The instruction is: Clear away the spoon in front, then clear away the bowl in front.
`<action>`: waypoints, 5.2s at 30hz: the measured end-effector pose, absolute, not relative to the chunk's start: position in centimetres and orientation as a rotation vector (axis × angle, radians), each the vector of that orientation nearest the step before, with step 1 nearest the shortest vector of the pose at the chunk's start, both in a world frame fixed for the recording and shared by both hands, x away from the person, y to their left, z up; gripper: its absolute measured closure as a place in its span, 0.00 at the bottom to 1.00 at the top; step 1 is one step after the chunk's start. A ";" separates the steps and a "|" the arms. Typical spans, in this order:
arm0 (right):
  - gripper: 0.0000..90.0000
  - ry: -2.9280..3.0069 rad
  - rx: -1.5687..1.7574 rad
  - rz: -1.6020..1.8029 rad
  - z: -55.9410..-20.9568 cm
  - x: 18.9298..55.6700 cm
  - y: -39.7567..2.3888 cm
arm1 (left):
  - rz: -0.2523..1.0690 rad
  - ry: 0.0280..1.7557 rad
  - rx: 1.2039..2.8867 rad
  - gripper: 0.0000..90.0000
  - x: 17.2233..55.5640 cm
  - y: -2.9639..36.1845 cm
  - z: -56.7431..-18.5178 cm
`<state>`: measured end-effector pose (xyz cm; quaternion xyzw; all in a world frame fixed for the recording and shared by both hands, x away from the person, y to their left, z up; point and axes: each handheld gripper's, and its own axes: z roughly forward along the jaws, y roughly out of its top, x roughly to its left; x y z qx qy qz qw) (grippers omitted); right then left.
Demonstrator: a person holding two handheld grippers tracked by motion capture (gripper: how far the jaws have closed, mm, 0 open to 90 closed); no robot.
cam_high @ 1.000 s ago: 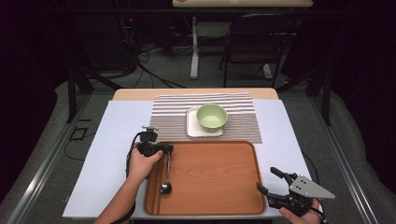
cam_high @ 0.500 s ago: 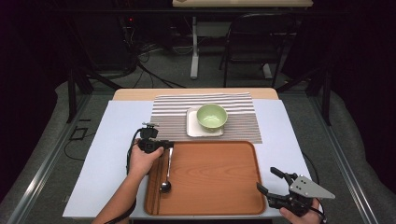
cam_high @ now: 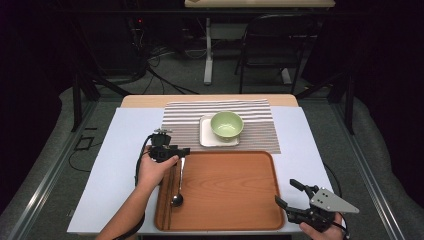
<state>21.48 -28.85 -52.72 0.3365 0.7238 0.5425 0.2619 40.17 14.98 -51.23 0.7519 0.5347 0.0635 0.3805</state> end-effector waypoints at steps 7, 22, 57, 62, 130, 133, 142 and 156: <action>0.29 1.959 0.910 1.467 -52.7 21.5 -28.8 | 0.227 1.351 1.977 0.37 40.0 14.7 -50.6; 0.29 1.963 0.906 1.466 -52.7 21.5 -28.8 | 0.273 1.356 1.987 0.37 39.9 14.6 -49.2; 0.29 1.963 0.904 1.471 -52.7 21.4 -28.8 | 0.219 1.324 1.961 0.37 43.1 10.2 -46.5; 0.29 1.961 0.905 1.471 -52.7 21.4 -28.9 | 0.219 1.322 1.970 0.37 43.6 9.5 -46.3; 0.29 1.970 0.893 1.482 -52.7 21.4 -28.9 | 0.254 1.467 1.900 0.47 50.5 3.1 -51.5; 0.29 1.970 0.892 1.482 -52.7 21.4 -28.9 | 0.263 1.461 1.907 0.47 50.5 2.8 -52.0; 0.29 1.973 0.896 1.482 -52.7 21.4 -28.9 | 0.286 1.452 1.971 0.48 50.8 2.4 -52.6; 0.29 1.977 0.896 1.482 -52.7 21.4 -28.9 | 0.296 1.456 1.948 0.55 51.1 2.5 -53.4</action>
